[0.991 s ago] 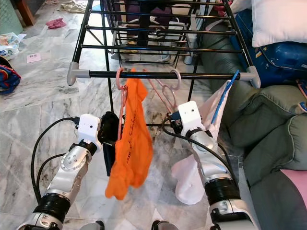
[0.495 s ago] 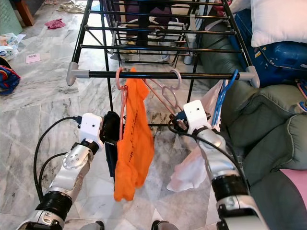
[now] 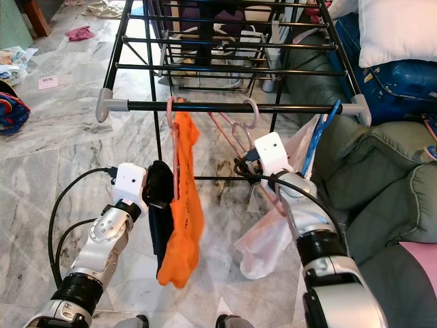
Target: Hang hanger
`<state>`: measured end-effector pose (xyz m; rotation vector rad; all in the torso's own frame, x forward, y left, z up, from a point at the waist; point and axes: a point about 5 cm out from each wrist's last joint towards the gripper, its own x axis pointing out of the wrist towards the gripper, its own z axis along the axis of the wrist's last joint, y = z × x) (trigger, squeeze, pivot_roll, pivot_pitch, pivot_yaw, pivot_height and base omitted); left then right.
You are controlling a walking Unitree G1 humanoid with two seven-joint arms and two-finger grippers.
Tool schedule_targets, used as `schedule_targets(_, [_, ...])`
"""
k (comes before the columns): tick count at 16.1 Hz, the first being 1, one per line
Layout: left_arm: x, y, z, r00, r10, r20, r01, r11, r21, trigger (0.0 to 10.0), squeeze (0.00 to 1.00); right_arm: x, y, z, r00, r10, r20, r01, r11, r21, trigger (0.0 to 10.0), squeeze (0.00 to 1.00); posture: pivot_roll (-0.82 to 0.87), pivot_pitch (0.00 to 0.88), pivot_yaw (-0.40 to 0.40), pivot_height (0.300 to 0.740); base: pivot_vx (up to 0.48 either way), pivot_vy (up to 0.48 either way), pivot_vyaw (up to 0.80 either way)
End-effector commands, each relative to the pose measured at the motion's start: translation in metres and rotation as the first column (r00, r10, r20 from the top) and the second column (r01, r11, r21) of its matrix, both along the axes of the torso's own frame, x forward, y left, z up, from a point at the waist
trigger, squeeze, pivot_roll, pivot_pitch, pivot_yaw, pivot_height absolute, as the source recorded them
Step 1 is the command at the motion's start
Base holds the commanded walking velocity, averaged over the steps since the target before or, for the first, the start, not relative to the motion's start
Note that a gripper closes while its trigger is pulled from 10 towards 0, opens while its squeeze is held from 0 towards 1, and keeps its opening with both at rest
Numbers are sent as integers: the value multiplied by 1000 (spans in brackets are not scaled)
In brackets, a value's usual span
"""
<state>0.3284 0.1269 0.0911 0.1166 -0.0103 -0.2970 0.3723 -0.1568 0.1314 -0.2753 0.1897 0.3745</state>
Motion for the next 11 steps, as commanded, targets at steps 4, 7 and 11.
schedule_targets(4, [0, -4, 1, 1000, -9, 7, 9, 1000, 12, 10000, 0, 3, 3, -2, 1000, -4, -25, 5, 999, 32, 0, 0, 18, 157, -51, 740, 0, 0, 0])
schedule_targets(7, [1, -3, 1, 1000, -9, 6, 9, 1000, 15, 10000, 0, 4, 2, -5, 999, -27, -34, 28, 999, 40, 0, 0, 18, 156, -47, 740, 0, 0, 0])
schedule_targets(11, [1, -4, 1, 1000, -13, 6, 13, 1000, 17, 10000, 0, 4, -3, -7, 997, -67, -27, 68, 997, 22, 0, 0, 18, 156, -46, 740, 0, 0, 0])
